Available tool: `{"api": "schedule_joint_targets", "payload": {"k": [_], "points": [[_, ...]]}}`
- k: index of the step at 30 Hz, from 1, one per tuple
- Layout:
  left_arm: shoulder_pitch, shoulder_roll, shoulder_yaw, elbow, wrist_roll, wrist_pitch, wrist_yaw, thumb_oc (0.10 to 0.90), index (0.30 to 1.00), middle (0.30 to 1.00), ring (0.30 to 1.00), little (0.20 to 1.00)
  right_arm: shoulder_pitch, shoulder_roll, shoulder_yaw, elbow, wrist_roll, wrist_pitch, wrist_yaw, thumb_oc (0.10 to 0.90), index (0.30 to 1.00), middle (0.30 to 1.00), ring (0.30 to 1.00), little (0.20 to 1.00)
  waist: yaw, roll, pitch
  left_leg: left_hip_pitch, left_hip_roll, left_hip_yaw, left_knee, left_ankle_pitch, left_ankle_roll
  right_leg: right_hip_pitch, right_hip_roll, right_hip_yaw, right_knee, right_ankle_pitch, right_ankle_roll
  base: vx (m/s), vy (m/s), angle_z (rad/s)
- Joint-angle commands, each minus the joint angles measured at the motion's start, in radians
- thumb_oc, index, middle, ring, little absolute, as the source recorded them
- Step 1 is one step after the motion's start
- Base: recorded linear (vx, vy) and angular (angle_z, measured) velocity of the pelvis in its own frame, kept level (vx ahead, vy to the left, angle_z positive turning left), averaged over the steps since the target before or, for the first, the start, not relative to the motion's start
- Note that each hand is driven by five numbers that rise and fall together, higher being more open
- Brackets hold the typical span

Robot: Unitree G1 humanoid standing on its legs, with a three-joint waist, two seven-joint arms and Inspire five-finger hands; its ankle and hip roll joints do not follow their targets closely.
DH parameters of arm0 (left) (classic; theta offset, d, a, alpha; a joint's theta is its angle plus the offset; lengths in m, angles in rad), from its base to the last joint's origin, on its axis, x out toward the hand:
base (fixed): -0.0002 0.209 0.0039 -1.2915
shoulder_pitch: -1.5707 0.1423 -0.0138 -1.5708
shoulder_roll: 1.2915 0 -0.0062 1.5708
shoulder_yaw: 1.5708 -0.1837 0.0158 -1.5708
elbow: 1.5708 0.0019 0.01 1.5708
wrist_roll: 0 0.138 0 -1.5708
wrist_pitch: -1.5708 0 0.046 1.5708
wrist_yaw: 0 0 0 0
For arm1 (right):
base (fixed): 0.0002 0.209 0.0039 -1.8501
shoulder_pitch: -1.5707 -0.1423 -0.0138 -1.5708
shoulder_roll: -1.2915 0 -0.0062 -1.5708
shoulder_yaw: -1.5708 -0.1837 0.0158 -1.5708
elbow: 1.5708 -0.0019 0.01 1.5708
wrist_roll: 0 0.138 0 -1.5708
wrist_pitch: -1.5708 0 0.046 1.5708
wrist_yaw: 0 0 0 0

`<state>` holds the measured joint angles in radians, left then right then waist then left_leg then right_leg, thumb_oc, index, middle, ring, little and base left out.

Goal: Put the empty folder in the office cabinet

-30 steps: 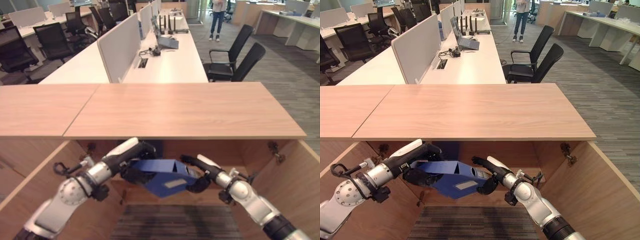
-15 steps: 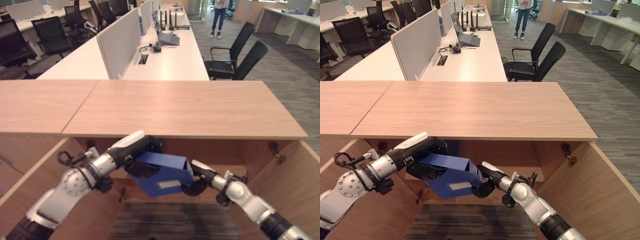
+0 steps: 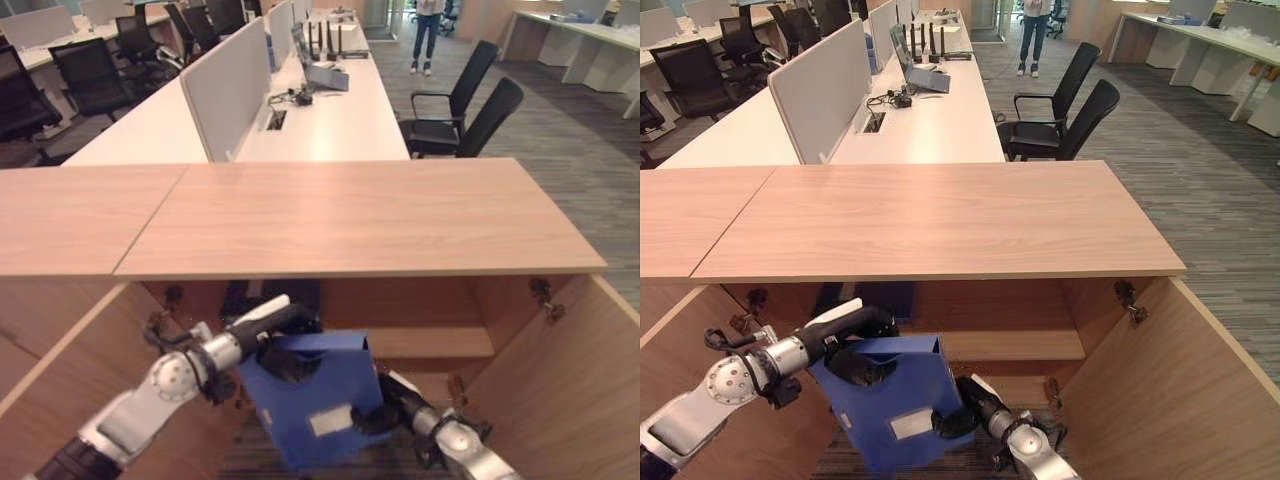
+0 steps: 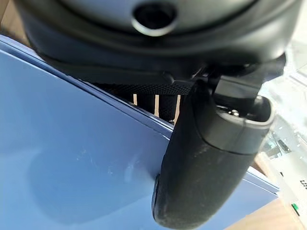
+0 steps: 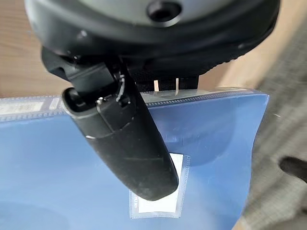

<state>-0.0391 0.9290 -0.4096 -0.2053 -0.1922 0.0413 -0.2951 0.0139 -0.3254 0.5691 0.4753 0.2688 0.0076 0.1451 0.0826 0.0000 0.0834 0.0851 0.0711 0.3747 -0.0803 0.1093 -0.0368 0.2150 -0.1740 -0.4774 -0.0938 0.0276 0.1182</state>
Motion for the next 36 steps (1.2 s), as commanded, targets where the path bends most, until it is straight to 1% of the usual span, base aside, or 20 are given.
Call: {"api": "schedule_joint_targets", "payload": {"k": [1, 2, 5, 10, 13, 14, 15, 16, 20, 21, 22, 24, 25, 26, 28, 29, 30, 33, 35, 36], "points": [[-0.180, -0.213, 0.000, -0.183, -0.341, -0.190, 0.051, 0.507, 0.460, 0.460, 0.460, 0.460, -0.074, 0.168, -0.020, -0.051, 0.264, 0.004, -0.002, 0.400, 0.300, 0.300, 0.300, 0.300, -0.002, -0.007, -0.049, -0.026, 0.006, -0.009, -0.007, -0.024, -0.050, -0.005, 0.026, -0.056, 0.008, -0.008, -0.010, -0.02, -0.008, -0.05], [-0.169, -0.212, -0.006, -0.175, -0.351, -0.180, 0.041, 0.800, 0.900, 0.900, 0.900, 0.900, -0.065, 0.164, -0.027, -0.051, 0.274, 0.008, -0.001, 0.400, 0.300, 0.300, 0.300, 0.300, -0.003, -0.007, -0.048, -0.028, 0.007, -0.008, -0.007, -0.023, -0.051, -0.006, 0.026, -0.056, 0.008, -0.007, -0.011, 0.00, 0.000, 0.00], [-0.117, -0.212, -0.008, -0.124, -0.375, -0.151, 0.028, 0.800, 0.900, 0.900, 0.900, 0.900, -0.039, 0.141, -0.061, -0.049, 0.284, 0.018, -0.001, 0.400, 0.300, 0.300, 0.300, 0.300, -0.005, -0.006, -0.046, -0.030, 0.009, -0.007, -0.007, -0.021, -0.052, -0.009, 0.028, -0.056, 0.008, -0.006, -0.011, 0.00, 0.000, 0.00], [-0.005, -0.179, 0.031, -0.054, -0.343, -0.112, -0.009, 0.800, 0.900, 0.900, 0.900, 0.900, 0.009, 0.107, -0.143, -0.019, 0.290, 0.025, 0.000, 0.400, 0.300, 0.300, 0.300, 0.300, -0.005, -0.008, -0.044, -0.033, 0.015, -0.007, -0.007, -0.017, -0.056, -0.012, 0.030, -0.055, 0.008, -0.007, -0.012, 0.00, -0.006, 0.00], [0.115, -0.206, 0.096, 0.015, -0.373, -0.093, -0.004, 0.800, 0.900, 0.900, 0.900, 0.900, 0.039, 0.092, -0.214, 0.015, 0.312, 0.025, -0.009, 0.400, 0.300, 0.300, 0.300, 0.300, -0.003, -0.011, -0.044, -0.037, 0.018, -0.007, -0.007, -0.013, -0.058, -0.015, 0.035, -0.054, 0.008, -0.009, -0.015, 0.00, -0.012, 0.00], [0.119, -0.207, 0.099, 0.014, -0.373, -0.093, -0.005, 0.800, 0.900, 0.900, 0.900, 0.900, 0.040, 0.091, -0.212, 0.015, 0.312, 0.025, -0.009, 0.400, 0.300, 0.300, 0.300, 0.300, -0.005, -0.010, -0.046, -0.037, 0.018, -0.008, -0.007, -0.013, -0.058, -0.016, 0.035, -0.054, 0.008, -0.009, -0.016, 0.00, -0.041, -0.01], [0.190, -0.247, 0.144, 0.067, -0.413, -0.085, 0.009, 0.800, 0.900, 0.900, 0.900, 0.900, 0.058, 0.083, -0.252, 0.016, 0.326, 0.025, -0.014, 0.400, 0.300, 0.300, 0.300, 0.300, -0.003, -0.012, -0.043, -0.040, 0.019, -0.009, -0.007, -0.011, -0.058, -0.019, 0.037, -0.054, 0.007, -0.012, -0.017, 0.00, 0.000, 0.00], [0.192, -0.248, 0.146, 0.066, -0.414, -0.085, 0.008, 0.800, 0.900, 0.900, 0.900, 0.900, 0.058, 0.082, -0.250, 0.016, 0.327, 0.025, -0.014, 0.400, 0.300, 0.300, 0.300, 0.300, -0.004, -0.012, -0.044, -0.040, 0.019, -0.009, -0.007, -0.011, -0.058, -0.019, 0.037, -0.054, 0.007, -0.012, -0.017, -0.01, -0.031, -0.02], [0.328, -0.375, 0.258, 0.183, -0.452, -0.076, 0.062, 0.800, 0.900, 0.900, 0.900, 0.900, 0.087, 0.082, -0.327, 0.041, 0.363, 0.022, -0.026, 0.400, 0.300, 0.300, 0.300, 0.300, 0.003, -0.015, -0.038, -0.048, 0.021, -0.014, -0.007, -0.007, -0.056, -0.023, 0.043, -0.054, 0.007, -0.017, -0.023, 0.00, 0.000, 0.00], [0.329, -0.376, 0.259, 0.183, -0.452, -0.076, 0.061, 0.800, 0.900, 0.900, 0.900, 0.900, 0.087, 0.080, -0.326, 0.041, 0.363, 0.022, -0.026, 0.400, 0.300, 0.300, 0.300, 0.300, 0.001, -0.014, -0.039, -0.048, 0.022, -0.014, -0.007, -0.007, -0.057, -0.023, 0.043, -0.054, 0.007, -0.017, -0.023, 0.00, 0.000, 0.00], [0.389, -0.433, 0.323, 0.237, -0.404, -0.072, 0.075, 0.800, 0.900, 0.900, 0.900, 0.900, 0.102, 0.077, -0.369, 0.045, 0.364, 0.023, -0.032, 0.400, 0.300, 0.300, 0.300, 0.300, 0.003, -0.014, -0.035, -0.052, 0.023, -0.017, -0.007, -0.005, -0.055, -0.025, 0.046, -0.055, 0.007, -0.019, -0.026, -0.01, -0.017, 0.05], [0.426, -0.452, 0.342, 0.285, -0.335, -0.058, 0.069, 0.800, 0.900, 0.900, 0.900, 0.900, 0.109, 0.078, -0.398, 0.053, 0.366, 0.029, -0.029, 0.400, 0.300, 0.300, 0.300, 0.300, 0.003, -0.012, -0.033, -0.055, 0.023, -0.018, -0.007, -0.005, -0.055, -0.028, 0.048, -0.054, 0.007, -0.022, -0.028, 0.00, -0.009, 0.03], [0.430, -0.452, 0.344, 0.328, -0.279, -0.042, 0.065, 0.800, 0.900, 0.900, 0.900, 0.900, 0.106, 0.079, -0.411, 0.058, 0.374, 0.037, -0.031, 0.400, 0.300, 0.300, 0.300, 0.300, 0.000, -0.010, -0.033, -0.057, 0.023, -0.018, -0.007, -0.005, -0.054, -0.030, 0.049, -0.054, 0.007, -0.022, -0.029, 0.00, 0.007, 0.05], [0.429, -0.452, 0.345, 0.402, -0.159, -0.027, 0.067, 0.800, 0.900, 0.900, 0.900, 0.900, 0.085, 0.084, -0.427, 0.078, 0.391, 0.049, -0.035, 0.400, 0.300, 0.300, 0.300, 0.300, 0.000, -0.006, -0.033, -0.061, 0.024, -0.018, -0.007, -0.005, -0.054, -0.034, 0.050, -0.053, 0.007, -0.024, -0.031, 0.00, 0.008, 0.06], [0.428, -0.460, 0.341, 0.443, -0.131, -0.021, 0.066, 0.800, 0.900, 0.900, 0.900, 0.900, 0.073, 0.089, -0.432, 0.089, 0.407, 0.052, -0.038, 0.400, 0.300, 0.300, 0.300, 0.300, 0.000, -0.004, -0.033, -0.063, 0.024, -0.018, -0.007, -0.005, -0.054, -0.037, 0.050, -0.052, 0.007, -0.024, -0.031, 0.00, 0.018, -0.01], [0.424, -0.490, 0.346, 0.527, -0.100, -0.002, 0.088, 0.800, 0.900, 0.900, 0.900, 0.900, 0.049, 0.108, -0.446, 0.103, 0.478, 0.053, -0.049, 0.400, 0.300, 0.300, 0.300, 0.300, 0.003, -0.002, -0.035, -0.068, 0.023, -0.016, -0.007, -0.004, -0.054, -0.041, 0.050, -0.050, 0.007, -0.024, -0.034, -0.01, 0.023, -0.07], [0.420, -0.491, 0.345, 0.530, -0.099, -0.003, 0.089, 0.800, 0.900, 0.900, 0.900, 0.900, 0.047, 0.107, -0.446, 0.104, 0.480, 0.053, -0.049, 0.400, 0.300, 0.300, 0.300, 0.300, 0.003, -0.002, -0.034, -0.068, 0.023, -0.016, -0.007, -0.004, -0.054, -0.042, 0.050, -0.050, 0.007, -0.024, -0.034, 0.00, 0.025, -0.05], [0.360, -0.547, 0.333, 0.728, -0.060, 0.008, 0.130, 0.800, 0.900, 0.900, 0.900, 0.900, 0.002, 0.171, -0.469, 0.142, 0.664, 0.039, -0.058, 0.400, 0.300, 0.300, 0.300, 0.300, 0.008, -0.001, -0.034, -0.074, 0.021, -0.016, -0.007, -0.005, -0.052, -0.048, 0.049, -0.047, 0.007, -0.023, -0.035, 0.00, 0.024, 0.02], [0.309, -0.595, 0.332, 0.893, -0.106, 0.023, 0.161, 0.800, 0.900, 0.900, 0.900, 0.900, -0.020, 0.216, -0.474, 0.151, 0.775, 0.027, -0.060, 0.400, 0.300, 0.300, 0.300, 0.300, 0.007, 0.000, -0.035, -0.076, 0.019, -0.016, -0.007, -0.006, -0.051, -0.052, 0.048, -0.045, 0.007, -0.021, -0.034, 0.01, 0.050, 0.06], [0.259, -0.619, 0.336, 1.014, -0.102, 0.015, 0.185, 0.800, 0.900, 0.900, 0.900, 0.900, -0.035, 0.237, -0.472, 0.151, 0.828, 0.015, -0.063, 0.400, 0.300, 0.300, 0.300, 0.300, 0.006, 0.000, -0.035, -0.077, 0.017, -0.016, -0.007, -0.007, -0.050, -0.055, 0.047, -0.044, 0.007, -0.019, -0.033, 0.02, 0.058, 0.05]]}}
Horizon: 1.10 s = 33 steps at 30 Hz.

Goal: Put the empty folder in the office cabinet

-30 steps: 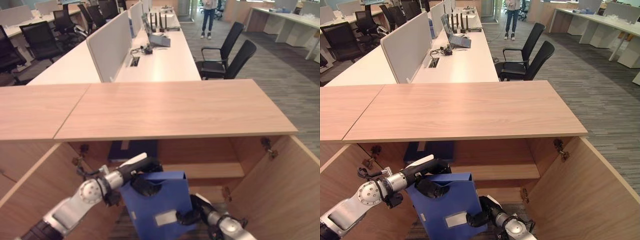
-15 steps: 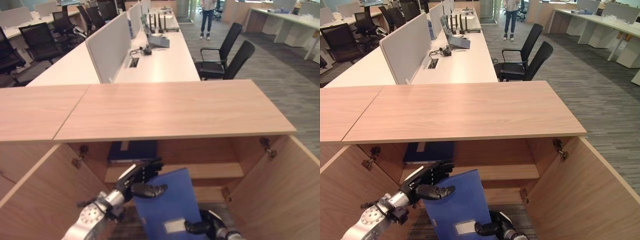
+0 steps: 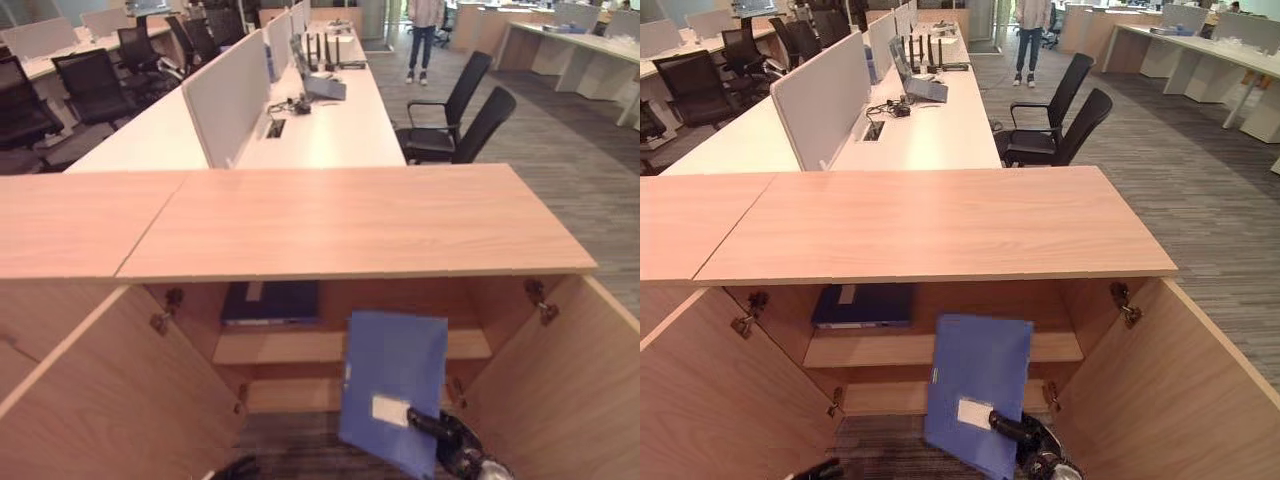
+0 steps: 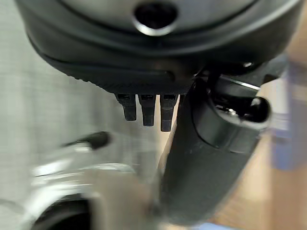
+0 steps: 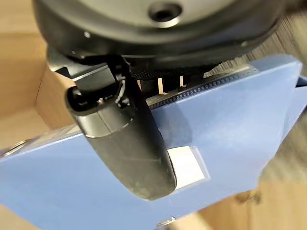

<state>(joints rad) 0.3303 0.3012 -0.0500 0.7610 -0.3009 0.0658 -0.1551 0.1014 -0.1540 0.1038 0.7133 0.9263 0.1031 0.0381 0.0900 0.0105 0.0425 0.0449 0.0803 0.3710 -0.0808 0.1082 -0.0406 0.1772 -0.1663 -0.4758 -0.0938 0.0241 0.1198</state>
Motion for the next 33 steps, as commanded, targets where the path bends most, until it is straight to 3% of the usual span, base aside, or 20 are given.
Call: {"api": "schedule_joint_targets", "payload": {"k": [1, 6, 14, 16, 18, 19, 20, 21, 22, 24, 27, 28, 30, 33], "points": [[-0.144, -0.008, -0.024, 0.151, 0.029, -0.022, 0.069, 0.800, 0.900, 0.900, 0.900, 0.900, -0.131, 0.081, -0.011, -0.081, 0.208, -0.095, 0.045, 0.400, 0.300, 0.300, 0.300, 0.300, -0.004, -0.011, 0.003, -0.037, 0.005, -0.014, -0.006, -0.009, -0.045, -0.018, 0.038, -0.044, 0.007, -0.016, -0.034, 0.04, 0.071, 0.02], [-0.211, -0.068, 0.028, 0.511, 0.087, -0.057, 0.197, 0.800, 0.900, 0.900, 0.900, 0.900, -0.193, 0.125, -0.039, -0.093, 0.383, -0.193, 0.054, 0.400, 0.300, 0.300, 0.300, 0.300, -0.003, -0.017, -0.012, -0.037, -0.015, -0.017, -0.006, -0.029, -0.038, -0.027, 0.025, -0.039, 0.007, -0.011, -0.022, 0.05, 0.095, -0.04], [-0.151, -0.067, 0.024, 0.576, 0.179, -0.076, 0.261, 0.800, 0.900, 0.900, 0.900, 0.900, -0.332, 0.118, -0.127, -0.067, 0.462, -0.294, 0.014, 0.400, 0.300, 0.300, 0.300, 0.300, 0.055, -0.028, -0.032, -0.024, -0.069, -0.038, -0.006, -0.074, -0.004, -0.020, -0.035, -0.062, 0.038, 0.001, 0.018, 0.08, 0.129, 0.06], [-0.143, -0.061, 0.011, 0.561, 0.201, -0.081, 0.274, 0.800, 0.900, 0.900, 0.900, 0.900, -0.367, 0.117, -0.151, -0.069, 0.471, -0.325, 0.001, 0.400, 0.300, 0.300, 0.300, 0.300, 0.069, -0.024, -0.026, -0.009, -0.093, -0.048, -0.006, -0.092, 0.016, -0.036, -0.081, -0.069, 0.122, -0.002, 0.038, 0.11, 0.202, 0.25], [-0.137, -0.056, -0.008, 0.539, 0.221, -0.084, 0.279, 0.800, 0.900, 0.900, 0.900, 0.900, -0.385, 0.135, -0.168, -0.085, 0.497, -0.339, -0.002, 0.400, 0.300, 0.300, 0.300, 0.300, 0.070, -0.011, -0.013, 0.011, -0.116, -0.058, -0.006, -0.118, 0.043, -0.077, -0.143, -0.058, 0.252, 0.046, 0.064, 0.09, 0.295, 0.28], [-0.131, -0.040, -0.040, 0.500, 0.247, -0.084, 0.286, 0.800, 0.900, 0.900, 0.900, 0.900, -0.397, 0.157, -0.155, -0.114, 0.527, -0.364, -0.007, 0.400, 0.300, 0.300, 0.300, 0.300, 0.074, 0.008, 0.031, 0.026, -0.123, -0.047, -0.006, -0.141, 0.071, -0.177, -0.236, -0.082, 0.455, 0.082, 0.081, 0.05, 0.297, 0.23], [-0.131, -0.040, -0.041, 0.499, 0.248, -0.083, 0.286, 0.800, 0.900, 0.900, 0.900, 0.900, -0.397, 0.157, -0.155, -0.117, 0.526, -0.365, -0.009, 0.400, 0.300, 0.300, 0.300, 0.300, 0.074, 0.005, 0.030, 0.024, -0.127, -0.047, -0.006, -0.143, 0.073, -0.185, -0.244, -0.078, 0.469, 0.076, 0.083, 0.04, 0.208, 0.07], [-0.126, -0.037, -0.058, 0.485, 0.268, -0.085, 0.288, 0.800, 0.900, 0.900, 0.900, 0.900, -0.404, 0.162, -0.155, -0.120, 0.531, -0.372, -0.015, 0.400, 0.300, 0.300, 0.300, 0.300, 0.078, 0.009, 0.040, 0.024, -0.119, -0.035, -0.006, -0.152, 0.071, -0.205, -0.252, -0.119, 0.466, 0.071, 0.076, 0.02, -0.033, -0.07], [-0.118, -0.034, -0.071, 0.468, 0.284, -0.083, 0.291, 0.800, 0.900, 0.900, 0.900, 0.900, -0.412, 0.160, -0.155, -0.122, 0.529, -0.374, -0.024, 0.400, 0.300, 0.300, 0.300, 0.300, 0.081, 0.012, 0.046, 0.015, -0.108, -0.030, -0.006, -0.149, 0.065, -0.215, -0.241, -0.144, 0.422, 0.066, 0.069, 0.02, -0.147, -0.20], [-0.111, -0.010, -0.088, 0.416, 0.282, -0.097, 0.292, 0.800, 0.900, 0.900, 0.900, 0.900, -0.450, 0.154, -0.152, -0.124, 0.530, -0.384, -0.027, 0.400, 0.300, 0.300, 0.300, 0.300, 0.075, 0.012, 0.098, 0.013, -0.086, -0.028, -0.006, -0.146, 0.043, -0.313, -0.168, -0.151, 0.312, 0.085, 0.070, 0.02, -0.210, -0.23], [-0.107, 0.010, -0.089, 0.373, 0.291, -0.107, 0.297, 0.800, 0.900, 0.900, 0.900, 0.900, -0.456, 0.142, -0.152, -0.124, 0.518, -0.405, -0.046, 0.400, 0.300, 0.300, 0.300, 0.300, 0.091, -0.005, 0.111, 0.022, -0.083, -0.036, -0.006, -0.157, 0.036, -0.304, -0.151, -0.135, 0.205, 0.111, 0.084, 0.14, -0.160, 0.01], [-0.098, 0.012, -0.086, 0.353, 0.288, -0.108, 0.301, 0.800, 0.900, 0.900, 0.900, 0.900, -0.457, 0.150, -0.154, -0.123, 0.528, -0.405, -0.049, 0.400, 0.300, 0.300, 0.300, 0.300, 0.098, -0.014, 0.120, 0.029, -0.087, -0.041, -0.006, -0.164, 0.034, -0.294, -0.143, -0.140, 0.190, 0.123, 0.078, 0.23, -0.258, 0.28], [-0.093, 0.011, -0.090, 0.286, 0.225, -0.123, 0.300, 0.800, 0.900, 0.900, 0.900, 0.900, -0.538, 0.133, -0.181, -0.136, 0.536, -0.460, -0.067, 0.400, 0.300, 0.300, 0.300, 0.300, 0.113, 0.007, 0.152, -0.015, -0.059, -0.066, -0.006, -0.142, 0.020, -0.320, -0.132, -0.155, 0.191, 0.115, 0.061, 0.09, -0.283, 0.20], [-0.101, 0.012, -0.107, 0.253, 0.204, -0.131, 0.300, 0.800, 0.900, 0.900, 0.900, 0.900, -0.604, 0.120, -0.219, -0.125, 0.547, -0.491, -0.080, 0.400, 0.300, 0.300, 0.300, 0.300, 0.117, 0.020, 0.173, -0.059, -0.043, -0.088, -0.003, -0.128, 0.014, -0.355, -0.133, -0.161, 0.215, 0.098, 0.051, -0.01, -0.159, 0.26]]}}
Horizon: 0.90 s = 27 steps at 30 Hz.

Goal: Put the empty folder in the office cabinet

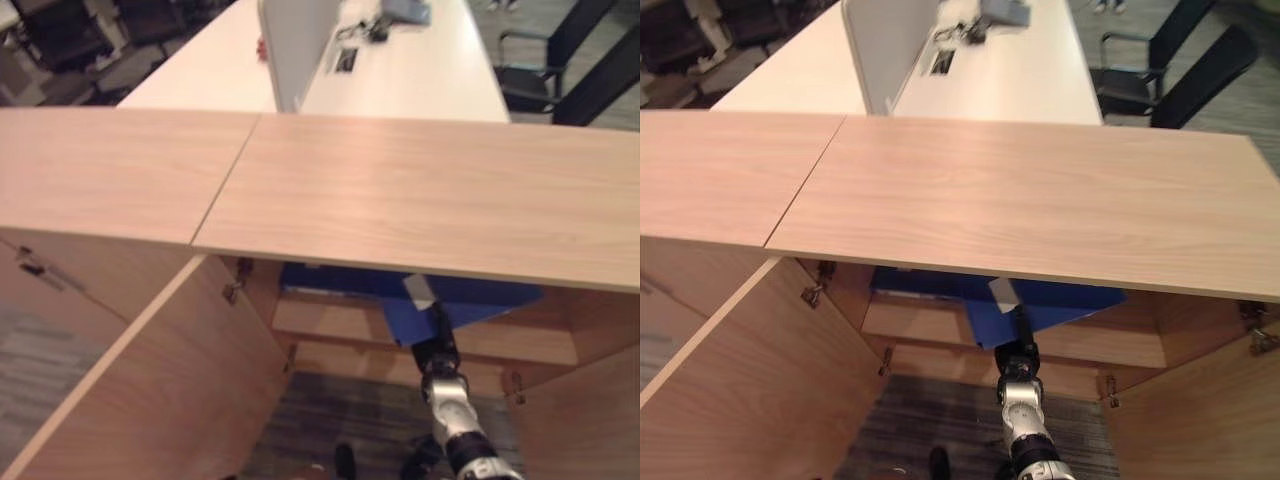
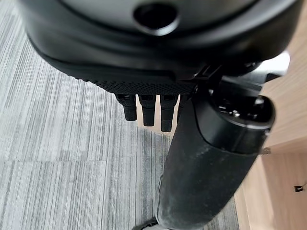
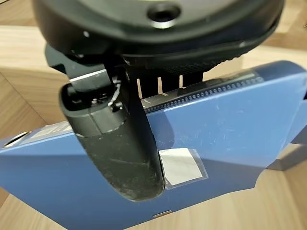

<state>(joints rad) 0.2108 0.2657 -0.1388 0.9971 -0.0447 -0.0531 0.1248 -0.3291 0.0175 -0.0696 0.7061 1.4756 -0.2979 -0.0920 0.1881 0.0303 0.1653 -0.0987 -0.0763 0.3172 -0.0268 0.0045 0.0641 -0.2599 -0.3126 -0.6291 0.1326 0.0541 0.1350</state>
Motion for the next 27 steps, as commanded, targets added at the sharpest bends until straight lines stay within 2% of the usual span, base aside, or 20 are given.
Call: {"api": "schedule_joint_targets", "payload": {"k": [1, 4, 6, 7, 9, 11, 12, 14, 15, 18, 21, 27], "points": [[0.013, 0.052, -0.041, -0.021, -0.062, -0.017, 0.020, 0.800, 0.900, 0.900, 0.900, 0.900, -0.231, -0.065, -0.067, -0.131, 0.003, -0.124, 0.042, 0.400, 0.300, 0.300, 0.300, 0.300, 0.026, 0.015, 0.075, 0.044, 0.130, -0.049, -0.045, -0.018, -0.096, 0.052, 0.009, -0.013, 0.017, 0.047, 0.025, -0.04, -0.221, 0.12], [-0.001, 0.061, -0.064, -0.058, -0.070, -0.020, 0.025, 0.800, 0.900, 0.900, 0.900, 0.900, -0.282, -0.090, -0.098, -0.139, 0.011, -0.160, 0.039, 0.400, 0.300, 0.300, 0.300, 0.300, 0.037, 0.034, 0.110, -0.005, 0.148, -0.068, -0.014, -0.015, -0.104, 0.015, -0.001, -0.026, 0.060, 0.021, 0.014, -0.04, -0.161, 0.41], [-0.026, 0.069, -0.093, -0.079, -0.080, -0.022, 0.032, 0.800, 0.900, 0.900, 0.900, 0.900, -0.320, -0.126, -0.122, -0.145, 0.022, -0.208, 0.029, 0.400, 0.300, 0.300, 0.300, 0.300, 0.050, 0.051, 0.152, -0.090, 0.177, -0.085, 0.052, -0.008, -0.129, 0.000, -0.010, -0.059, 0.080, -0.012, -0.004, -0.08, -0.243, 0.48], [-0.031, 0.069, -0.097, -0.080, -0.081, -0.021, 0.033, 0.800, 0.900, 0.900, 0.900, 0.900, -0.323, -0.130, -0.125, -0.144, 0.022, -0.209, 0.029, 0.400, 0.300, 0.300, 0.300, 0.300, 0.049, 0.053, 0.153, -0.100, 0.179, -0.091, 0.063, -0.011, -0.132, -0.001, -0.010, -0.065, 0.083, -0.015, -0.006, -0.08, -0.160, 0.31], [-0.051, 0.081, -0.135, -0.111, -0.078, -0.020, 0.030, 0.800, 0.900, 0.900, 0.900, 0.900, -0.336, -0.171, -0.150, -0.158, 0.028, -0.239, 0.024, 0.400, 0.300, 0.300, 0.300, 0.300, 0.041, 0.079, 0.198, -0.192, 0.210, -0.064, 0.139, 0.018, -0.159, 0.002, -0.026, -0.126, 0.095, -0.037, -0.020, -0.12, -0.160, 0.43], [-0.052, 0.082, -0.147, -0.128, -0.078, -0.019, 0.029, 0.800, 0.900, 0.900, 0.900, 0.900, -0.344, -0.176, -0.146, -0.166, 0.027, -0.246, 0.021, 0.400, 0.300, 0.300, 0.300, 0.300, 0.038, 0.093, 0.206, -0.210, 0.215, -0.062, 0.135, 0.038, -0.164, -0.002, -0.026, -0.143, 0.100, -0.045, -0.026, -0.07, -0.014, 0.44], [-0.042, 0.090, -0.154, -0.152, -0.079, -0.023, 0.033, 0.800, 0.900, 0.900, 0.900, 0.900, -0.369, -0.183, -0.134, -0.184, 0.019, -0.255, 0.014, 0.400, 0.300, 0.300, 0.300, 0.300, 0.042, 0.113, 0.217, -0.224, 0.203, -0.060, 0.105, 0.073, -0.169, -0.022, -0.024, -0.142, 0.107, -0.048, -0.022, -0.05, 0.066, 0.34], [-0.041, 0.088, -0.156, -0.160, -0.083, -0.022, 0.028, 0.800, 0.900, 0.900, 0.900, 0.900, -0.369, -0.182, -0.127, -0.203, 0.013, -0.256, 0.016, 0.400, 0.300, 0.300, 0.300, 0.300, 0.043, 0.116, 0.220, -0.226, 0.194, -0.062, 0.086, 0.083, -0.168, -0.036, -0.026, -0.137, 0.110, -0.049, -0.026, 0.00, 0.105, 0.14], [-0.028, 0.081, -0.167, -0.174, -0.081, -0.021, 0.021, 0.800, 0.900, 0.900, 0.900, 0.900, -0.362, -0.168, -0.119, -0.218, 0.021, -0.270, 0.016, 0.400, 0.300, 0.300, 0.300, 0.300, 0.040, 0.125, 0.219, -0.202, 0.184, -0.062, 0.034, 0.076, -0.150, -0.068, -0.033, -0.127, 0.143, -0.051, -0.026, 0.03, 0.119, -0.01], [-0.023, 0.081, -0.177, -0.184, -0.074, -0.016, 0.020, 0.800, 0.900, 0.900, 0.900, 0.900, -0.358, -0.159, -0.118, -0.239, 0.022, -0.277, 0.014, 0.400, 0.300, 0.300, 0.300, 0.300, 0.036, 0.131, 0.229, -0.190, 0.171, -0.056, 0.012, 0.075, -0.135, -0.088, -0.054, -0.116, 0.168, -0.049, -0.022, 0.00, 0.072, -0.09], [-0.041, 0.088, -0.198, -0.208, -0.066, -0.014, 0.029, 0.800, 0.900, 0.900, 0.900, 0.900, -0.357, -0.148, -0.110, -0.291, 0.012, -0.313, -0.005, 0.400, 0.300, 0.300, 0.300, 0.300, 0.018, 0.140, 0.266, -0.181, 0.139, -0.044, -0.003, 0.061, -0.115, -0.120, -0.091, -0.090, 0.203, -0.049, -0.013, -0.04, 0.110, -0.07], [-0.059, 0.095, -0.210, -0.219, -0.066, -0.008, 0.047, 0.800, 0.900, 0.900, 0.900, 0.900, -0.351, -0.136, -0.087, -0.340, -0.008, -0.336, -0.028, 0.400, 0.300, 0.300, 0.300, 0.300, -0.008, 0.144, 0.313, -0.181, 0.111, -0.036, 0.016, 0.031, -0.098, -0.141, -0.128, -0.071, 0.237, -0.040, -0.003, -0.04, 0.063, 0.00]]}}
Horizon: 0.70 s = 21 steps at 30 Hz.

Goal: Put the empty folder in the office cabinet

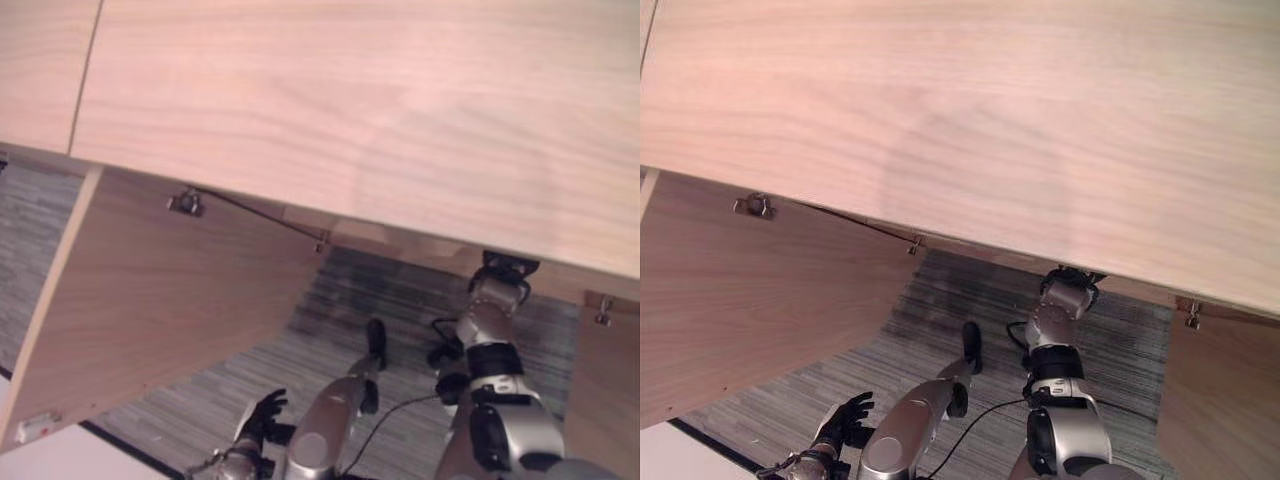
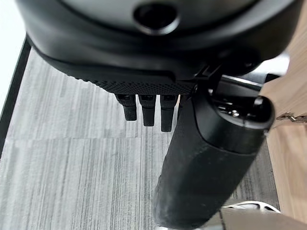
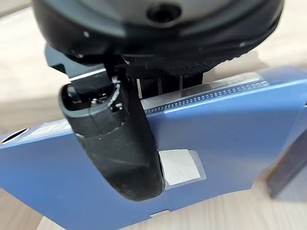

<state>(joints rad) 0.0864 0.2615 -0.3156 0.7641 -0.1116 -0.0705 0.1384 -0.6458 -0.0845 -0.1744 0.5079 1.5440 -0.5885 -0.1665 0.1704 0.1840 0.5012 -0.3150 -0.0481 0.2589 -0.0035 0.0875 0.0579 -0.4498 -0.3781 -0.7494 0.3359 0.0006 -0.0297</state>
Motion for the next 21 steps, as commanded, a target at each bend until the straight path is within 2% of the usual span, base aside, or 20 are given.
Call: {"api": "schedule_joint_targets", "payload": {"k": [1, 5, 8, 14, 21], "points": [[0.060, 0.098, -0.034, 0.017, 0.002, 0.012, 0.035, 0.800, 0.900, 0.900, 0.900, 0.900, -0.030, -0.029, 0.023, -0.151, -0.081, -0.045, 0.043, 0.400, 0.300, 0.300, 0.300, 0.300, 0.005, -0.013, -0.016, 0.036, 0.078, 0.023, 0.000, -0.059, -0.088, 0.046, -0.069, 0.052, 0.041, 0.014, 0.164, -0.03, 0.052, 0.04], [0.048, 0.101, -0.036, 0.015, 0.007, 0.015, 0.041, 0.800, 0.900, 0.900, 0.900, 0.900, 0.000, -0.006, 0.035, -0.174, -0.077, -0.050, 0.042, 0.400, 0.300, 0.300, 0.300, 0.300, -0.011, -0.022, 0.003, 0.036, 0.067, 0.025, 0.020, -0.077, -0.083, 0.043, -0.082, 0.058, 0.047, 0.021, 0.170, -0.02, 0.023, 0.01], [0.043, 0.114, -0.032, 0.005, 0.006, 0.012, 0.051, 0.800, 0.900, 0.900, 0.900, 0.900, 0.006, 0.002, 0.047, -0.215, -0.082, -0.054, 0.047, 0.400, 0.300, 0.300, 0.300, 0.300, -0.016, -0.025, 0.019, -0.001, 0.065, 0.024, 0.063, -0.092, -0.083, 0.019, -0.090, 0.068, 0.062, 0.019, 0.169, -0.06, -0.003, -0.03], [0.013, 0.132, -0.055, 0.046, 0.015, 0.012, 0.081, 0.800, 0.900, 0.900, 0.900, 0.900, -0.036, 0.011, 0.064, -0.299, -0.110, -0.105, 0.024, 0.400, 0.300, 0.300, 0.300, 0.300, -0.025, -0.049, 0.019, -0.203, 0.083, 0.035, 0.259, -0.165, -0.066, -0.130, -0.122, 0.111, 0.164, 0.000, 0.152, -0.08, -0.007, -0.02], [0.024, 0.156, -0.061, 0.004, -0.002, 0.013, 0.087, 0.800, 0.900, 0.900, 0.900, 0.900, -0.049, 0.014, 0.084, -0.376, -0.133, -0.137, 0.017, 0.400, 0.300, 0.300, 0.300, 0.300, -0.039, -0.046, 0.019, -0.358, 0.111, 0.038, 0.428, -0.228, -0.044, -0.244, -0.165, 0.148, 0.259, -0.039, 0.125, -0.06, 0.024, -0.06]]}}
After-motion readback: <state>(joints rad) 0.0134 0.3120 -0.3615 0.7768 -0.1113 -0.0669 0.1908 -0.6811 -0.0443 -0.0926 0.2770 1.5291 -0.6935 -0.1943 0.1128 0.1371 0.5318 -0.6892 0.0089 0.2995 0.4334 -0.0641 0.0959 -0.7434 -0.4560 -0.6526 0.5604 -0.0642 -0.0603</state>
